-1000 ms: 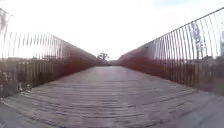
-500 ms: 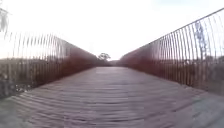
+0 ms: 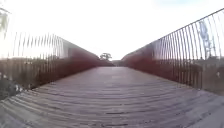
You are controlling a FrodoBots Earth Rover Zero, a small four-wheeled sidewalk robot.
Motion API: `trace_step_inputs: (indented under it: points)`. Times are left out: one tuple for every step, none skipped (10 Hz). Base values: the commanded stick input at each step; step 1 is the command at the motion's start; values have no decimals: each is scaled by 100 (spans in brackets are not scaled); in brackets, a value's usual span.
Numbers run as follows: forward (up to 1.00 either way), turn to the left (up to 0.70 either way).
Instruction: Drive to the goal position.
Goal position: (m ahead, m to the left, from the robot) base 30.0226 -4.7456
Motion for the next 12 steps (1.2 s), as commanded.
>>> trace_step_inputs:
  points:
    - [70,0]
    - [70,0]
    - [70,0]
    - [70,0]
    - [70,-35]
    - [70,-35]
    - [70,-35]
    - [70,-35]
    - [70,-35]
    - [70,-35]
    - [70,0]
    - [70,0]
